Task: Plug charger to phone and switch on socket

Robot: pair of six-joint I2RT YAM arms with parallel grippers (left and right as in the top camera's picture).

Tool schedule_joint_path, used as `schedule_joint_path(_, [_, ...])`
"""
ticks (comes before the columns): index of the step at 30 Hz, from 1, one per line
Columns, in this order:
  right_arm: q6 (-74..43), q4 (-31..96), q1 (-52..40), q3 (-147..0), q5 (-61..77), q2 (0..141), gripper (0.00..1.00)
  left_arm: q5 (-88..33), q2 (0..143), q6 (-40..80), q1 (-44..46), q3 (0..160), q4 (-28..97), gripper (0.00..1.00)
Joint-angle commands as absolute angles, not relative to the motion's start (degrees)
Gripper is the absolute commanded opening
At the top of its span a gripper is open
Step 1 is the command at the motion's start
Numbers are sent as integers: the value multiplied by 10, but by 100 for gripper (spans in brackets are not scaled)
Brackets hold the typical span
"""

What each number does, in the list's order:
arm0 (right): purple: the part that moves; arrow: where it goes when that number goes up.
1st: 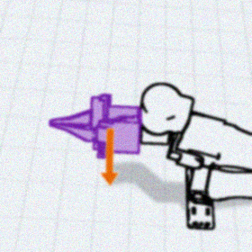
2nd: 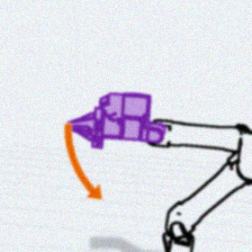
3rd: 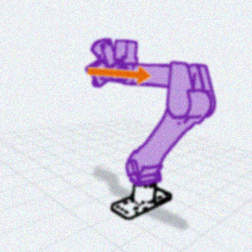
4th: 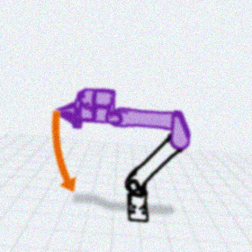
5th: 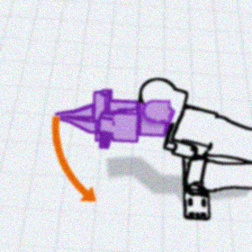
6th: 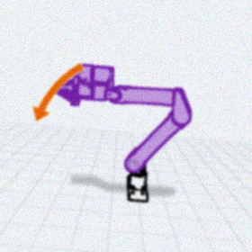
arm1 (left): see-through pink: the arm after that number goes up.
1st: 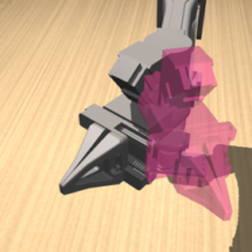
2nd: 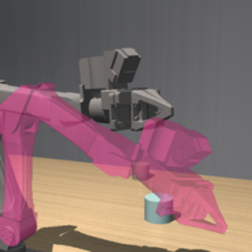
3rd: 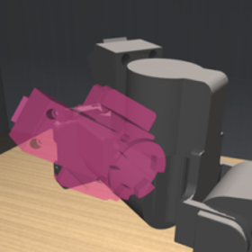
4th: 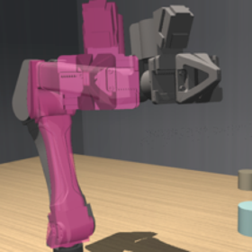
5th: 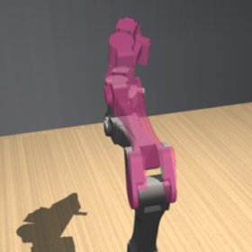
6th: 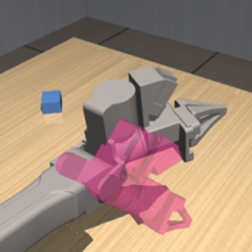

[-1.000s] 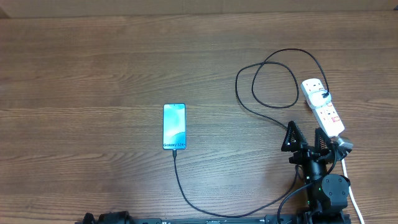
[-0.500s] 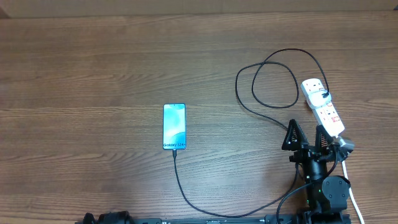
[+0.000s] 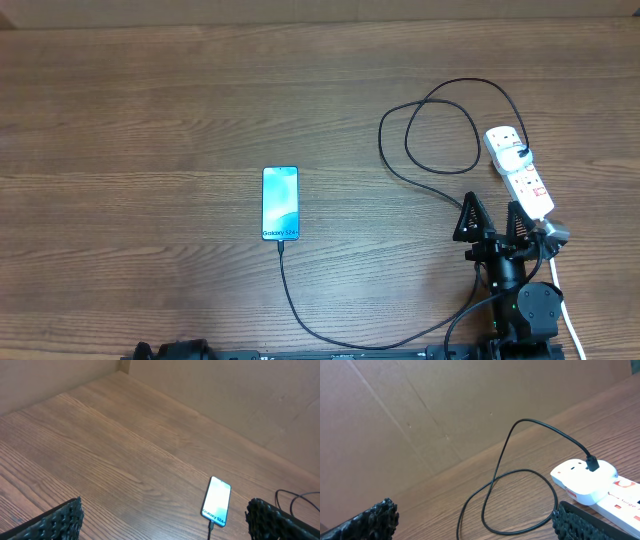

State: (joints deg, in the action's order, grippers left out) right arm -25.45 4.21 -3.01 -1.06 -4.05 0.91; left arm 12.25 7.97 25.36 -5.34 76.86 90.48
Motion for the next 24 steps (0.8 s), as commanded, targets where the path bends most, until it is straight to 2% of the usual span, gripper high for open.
schedule_joint_path(1, [-248,37,-29,-3,-45,2,100,126,73,260,-57,770,902,100])
schedule_joint_path(5, [-206,37,-29,-3,-41,2,100,126,73,260,-57,770,902,100])
schedule_joint_path(10, [-91,41,-29,-3,-4,2,100,126,73,260,-57,770,902,100])
schedule_joint_path(24, [-87,42,-29,-3,-3,2,100,126,73,260,-57,770,902,100])
